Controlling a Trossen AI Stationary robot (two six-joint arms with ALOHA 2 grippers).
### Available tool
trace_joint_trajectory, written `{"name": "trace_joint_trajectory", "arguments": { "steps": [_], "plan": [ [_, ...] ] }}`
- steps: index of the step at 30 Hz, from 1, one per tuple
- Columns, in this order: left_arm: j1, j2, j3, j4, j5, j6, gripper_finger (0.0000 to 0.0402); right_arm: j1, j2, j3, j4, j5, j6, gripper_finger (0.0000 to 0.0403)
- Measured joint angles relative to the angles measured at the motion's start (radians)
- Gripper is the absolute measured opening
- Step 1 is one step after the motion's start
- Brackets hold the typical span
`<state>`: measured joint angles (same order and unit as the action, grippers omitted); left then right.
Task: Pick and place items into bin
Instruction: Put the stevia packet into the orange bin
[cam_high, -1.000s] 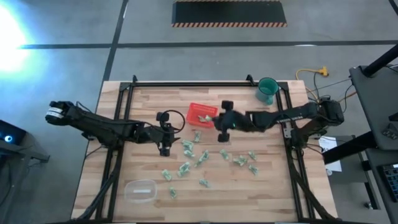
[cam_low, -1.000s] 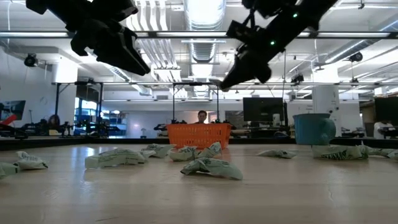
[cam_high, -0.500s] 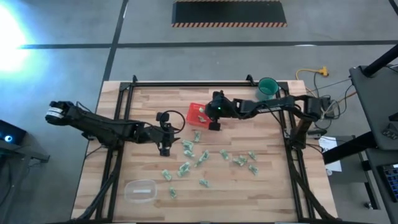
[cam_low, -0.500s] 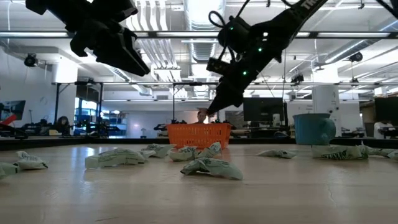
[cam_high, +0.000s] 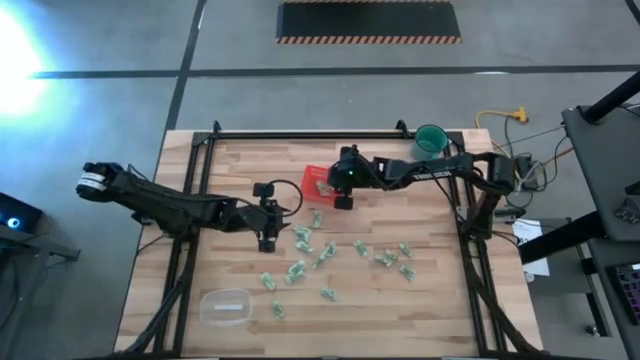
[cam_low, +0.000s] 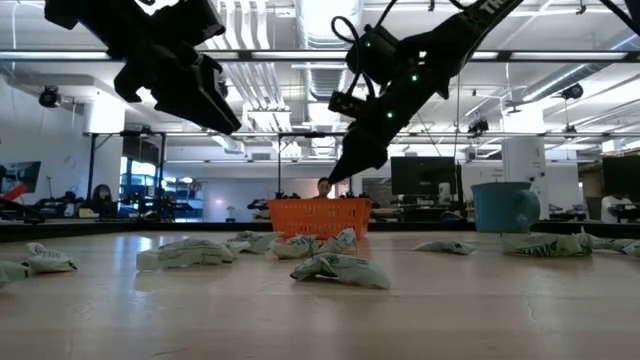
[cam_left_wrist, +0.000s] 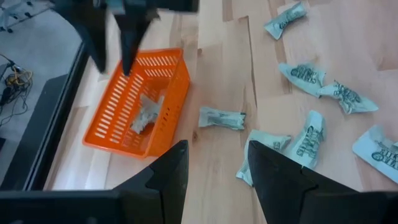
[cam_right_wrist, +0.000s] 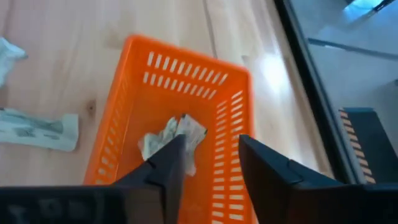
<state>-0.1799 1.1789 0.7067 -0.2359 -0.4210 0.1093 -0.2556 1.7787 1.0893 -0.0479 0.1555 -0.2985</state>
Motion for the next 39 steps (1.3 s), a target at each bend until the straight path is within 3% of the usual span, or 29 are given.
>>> {"name": "trace_joint_trajectory", "arguments": {
  "steps": [4,9,14,25,32,39],
  "plan": [
    [0.0,0.037,0.0,-0.002,0.032,-0.026,0.015,0.02,-0.051,-0.009,-0.024,-0.004,-0.004,0.0165],
    [0.001,0.108,0.0,0.0,0.148,-0.025,0.015,0.076,-0.133,-0.01,-0.163,-0.022,-0.016,0.0175],
    [0.002,0.182,0.0,0.024,0.153,-0.025,0.015,0.144,-0.224,-0.037,-0.273,-0.079,0.016,0.0169],
    [0.018,0.3,0.015,0.117,0.158,-0.017,0.015,0.305,-0.46,-0.263,-0.205,-0.087,0.062,0.0149],
    [0.032,0.386,0.028,0.128,0.179,0.003,0.015,0.333,-0.613,-0.337,-0.172,-0.076,0.11,0.0138],
    [0.043,0.416,0.034,0.156,0.179,0.028,0.015,0.35,-0.682,-0.383,-0.118,-0.075,0.108,0.0135]
  ]
}}
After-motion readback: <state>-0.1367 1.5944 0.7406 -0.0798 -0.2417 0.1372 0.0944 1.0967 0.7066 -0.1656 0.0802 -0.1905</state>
